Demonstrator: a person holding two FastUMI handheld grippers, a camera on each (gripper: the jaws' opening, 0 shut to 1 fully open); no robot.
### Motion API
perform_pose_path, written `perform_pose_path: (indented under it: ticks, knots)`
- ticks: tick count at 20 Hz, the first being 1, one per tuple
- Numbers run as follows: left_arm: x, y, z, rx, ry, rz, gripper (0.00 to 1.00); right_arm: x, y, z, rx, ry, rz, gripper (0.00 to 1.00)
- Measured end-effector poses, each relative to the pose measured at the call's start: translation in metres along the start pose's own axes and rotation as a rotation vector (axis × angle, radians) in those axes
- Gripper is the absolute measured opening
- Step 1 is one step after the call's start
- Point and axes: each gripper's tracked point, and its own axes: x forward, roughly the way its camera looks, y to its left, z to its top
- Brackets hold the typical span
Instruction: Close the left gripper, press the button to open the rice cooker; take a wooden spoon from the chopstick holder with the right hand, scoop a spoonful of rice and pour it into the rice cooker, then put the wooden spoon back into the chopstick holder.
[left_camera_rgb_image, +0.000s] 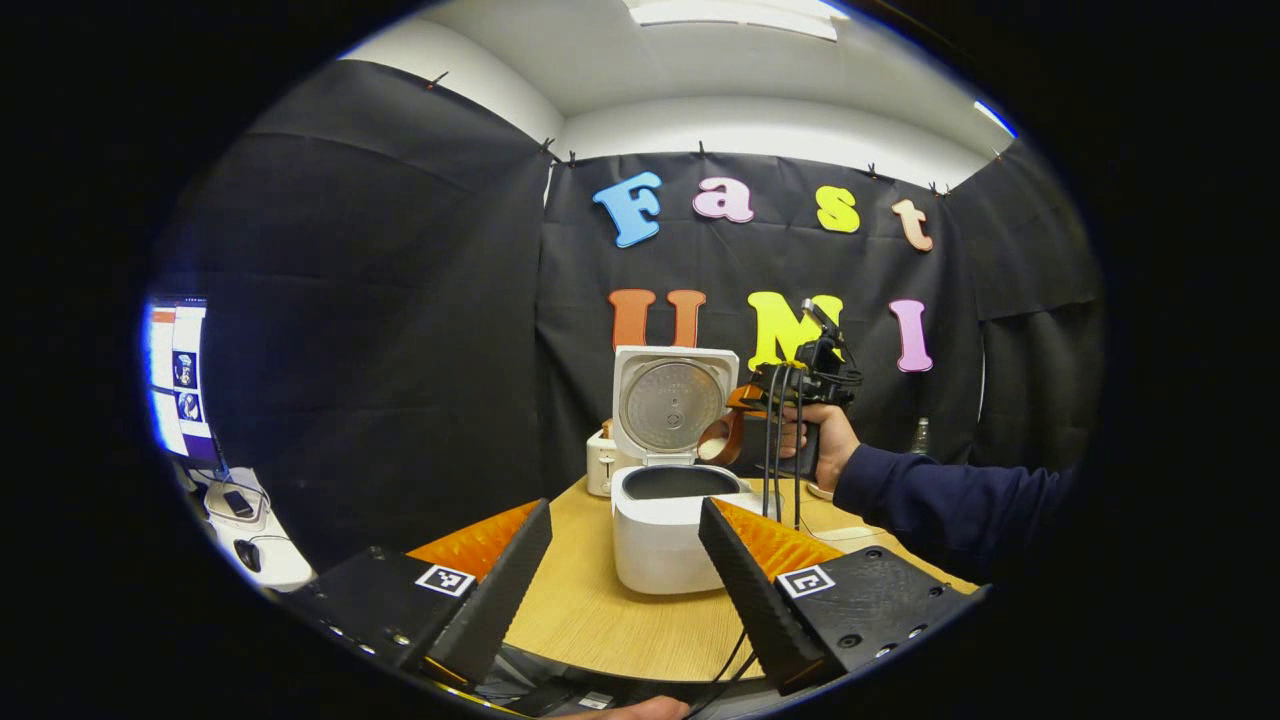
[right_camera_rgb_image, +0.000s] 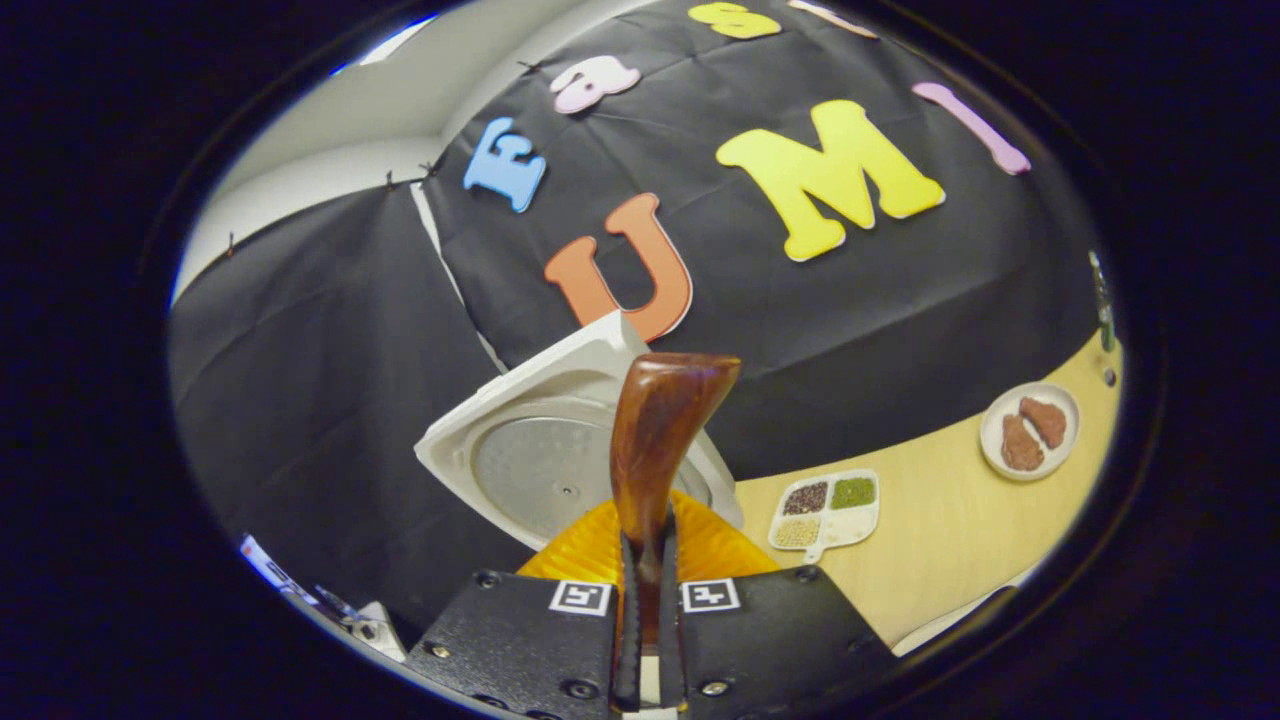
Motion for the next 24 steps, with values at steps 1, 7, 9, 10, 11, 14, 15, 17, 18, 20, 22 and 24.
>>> perform_pose_path:
  ticks: [1, 7, 9, 10, 11, 14, 15, 17, 18, 20, 22, 24]
  knots:
    - [0.000, -0.001, 0.000, -0.006, 0.002, -0.004, 0.94, 0.000, 0.006, -0.003, -0.055, 0.005, 0.003, 0.12]
    - [-0.001, 0.001, -0.002, -0.006, 0.005, -0.001, 0.94, -0.001, 0.028, -0.018, -0.445, -0.045, -0.023, 0.12]
    - [-0.003, 0.002, -0.002, 0.000, 0.003, 0.002, 0.95, -0.004, 0.035, -0.028, -0.517, -0.052, -0.015, 0.12]
    - [-0.004, 0.002, -0.002, 0.002, 0.002, 0.004, 0.94, -0.007, 0.041, -0.027, -0.577, -0.065, -0.014, 0.12]
    - [-0.004, 0.002, -0.003, 0.001, 0.003, 0.005, 0.94, -0.012, 0.043, -0.024, -0.627, -0.091, -0.022, 0.12]
    - [-0.002, -0.001, -0.005, -0.001, 0.016, 0.009, 0.94, -0.022, 0.047, -0.028, -0.734, -0.124, -0.027, 0.12]
    - [-0.001, -0.002, -0.005, 0.000, 0.023, 0.013, 0.95, -0.023, 0.044, -0.037, -0.733, -0.115, -0.017, 0.12]
    - [-0.001, -0.005, -0.006, 0.004, 0.036, 0.026, 0.94, -0.033, 0.042, -0.035, -0.735, -0.119, -0.017, 0.13]
    - [-0.001, -0.008, -0.006, 0.008, 0.042, 0.032, 0.94, -0.041, 0.040, -0.030, -0.736, -0.132, -0.020, 0.12]
    - [0.000, -0.015, -0.005, 0.012, 0.044, 0.039, 0.94, -0.058, 0.036, -0.021, -0.726, -0.158, -0.008, 0.12]
    - [0.004, -0.024, -0.001, 0.013, 0.039, 0.041, 0.95, -0.081, 0.028, -0.005, -0.700, -0.184, -0.005, 0.12]
    - [0.010, -0.035, 0.003, 0.019, 0.038, 0.044, 0.95, -0.107, 0.016, 0.017, -0.661, -0.218, -0.016, 0.12]
